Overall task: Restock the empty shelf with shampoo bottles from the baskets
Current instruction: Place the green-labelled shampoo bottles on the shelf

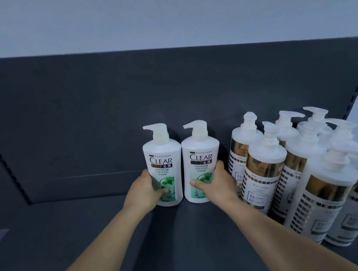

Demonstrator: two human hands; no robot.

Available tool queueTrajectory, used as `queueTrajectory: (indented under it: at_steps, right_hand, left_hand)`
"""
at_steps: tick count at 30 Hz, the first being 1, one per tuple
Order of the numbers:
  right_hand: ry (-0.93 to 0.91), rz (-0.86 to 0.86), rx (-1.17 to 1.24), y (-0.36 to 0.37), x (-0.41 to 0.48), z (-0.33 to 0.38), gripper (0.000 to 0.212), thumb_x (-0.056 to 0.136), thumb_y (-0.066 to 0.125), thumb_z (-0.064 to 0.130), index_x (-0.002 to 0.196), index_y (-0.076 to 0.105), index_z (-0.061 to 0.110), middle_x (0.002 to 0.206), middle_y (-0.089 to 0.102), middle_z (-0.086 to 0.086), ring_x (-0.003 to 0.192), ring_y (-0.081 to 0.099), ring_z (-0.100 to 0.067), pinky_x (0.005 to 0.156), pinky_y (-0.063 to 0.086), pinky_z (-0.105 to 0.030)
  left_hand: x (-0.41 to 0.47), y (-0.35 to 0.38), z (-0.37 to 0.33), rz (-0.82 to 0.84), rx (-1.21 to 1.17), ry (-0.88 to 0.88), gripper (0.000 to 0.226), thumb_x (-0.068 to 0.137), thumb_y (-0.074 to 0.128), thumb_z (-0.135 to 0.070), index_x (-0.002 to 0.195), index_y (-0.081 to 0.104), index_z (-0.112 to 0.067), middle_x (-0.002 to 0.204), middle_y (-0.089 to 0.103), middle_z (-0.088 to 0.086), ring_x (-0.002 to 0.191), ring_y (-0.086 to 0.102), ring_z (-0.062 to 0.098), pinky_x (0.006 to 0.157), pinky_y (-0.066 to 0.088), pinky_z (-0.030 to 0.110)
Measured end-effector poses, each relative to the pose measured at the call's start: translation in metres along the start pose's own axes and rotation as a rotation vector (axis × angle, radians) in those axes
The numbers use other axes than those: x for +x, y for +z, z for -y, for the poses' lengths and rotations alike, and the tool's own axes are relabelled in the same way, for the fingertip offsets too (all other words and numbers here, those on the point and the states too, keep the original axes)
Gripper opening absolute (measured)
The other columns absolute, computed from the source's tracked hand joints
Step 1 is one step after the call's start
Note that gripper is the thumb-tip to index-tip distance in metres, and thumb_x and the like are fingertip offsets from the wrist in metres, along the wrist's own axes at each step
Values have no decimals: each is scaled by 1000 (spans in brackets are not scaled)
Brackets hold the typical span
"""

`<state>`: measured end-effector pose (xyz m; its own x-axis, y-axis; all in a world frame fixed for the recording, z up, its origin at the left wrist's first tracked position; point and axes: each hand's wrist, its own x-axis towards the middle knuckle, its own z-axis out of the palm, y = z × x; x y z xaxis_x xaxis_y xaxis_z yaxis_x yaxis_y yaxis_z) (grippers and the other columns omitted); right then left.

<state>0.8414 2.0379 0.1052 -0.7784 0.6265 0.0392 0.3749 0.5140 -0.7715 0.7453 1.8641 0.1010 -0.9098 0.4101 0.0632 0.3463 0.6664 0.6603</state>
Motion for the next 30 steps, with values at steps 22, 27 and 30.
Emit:
queueTrajectory:
  at_steps: [22, 27, 30]
  right_hand:
    - [143, -5, -506, 13, -128, -7, 70, 90, 62, 43, 149, 33, 19, 150, 39, -5, 139, 36, -24, 110, 36, -37]
    - [298, -102, -621, 11, -188, -2, 62, 89, 60, 45, 142, 41, 17, 141, 47, -7, 134, 41, -29, 108, 39, -42]
    - [375, -159, -653, 3, -225, 0, 59, 89, 61, 45, 137, 45, 15, 138, 49, -8, 132, 43, -30, 106, 40, -42]
  left_hand:
    - [-48, -20, 20, 317, 555, 514, 47, 84, 68, -37, 121, 50, -15, 118, 55, 5, 108, 54, 27, 83, 51, 39]
    - [-75, -26, 19, 366, 529, 702, 42, 88, 64, -38, 118, 50, -13, 120, 52, 5, 113, 50, 24, 87, 49, 39]
    - [-95, -25, 12, 390, 518, 794, 46, 88, 64, -39, 123, 49, -13, 122, 51, 5, 117, 48, 24, 89, 46, 38]
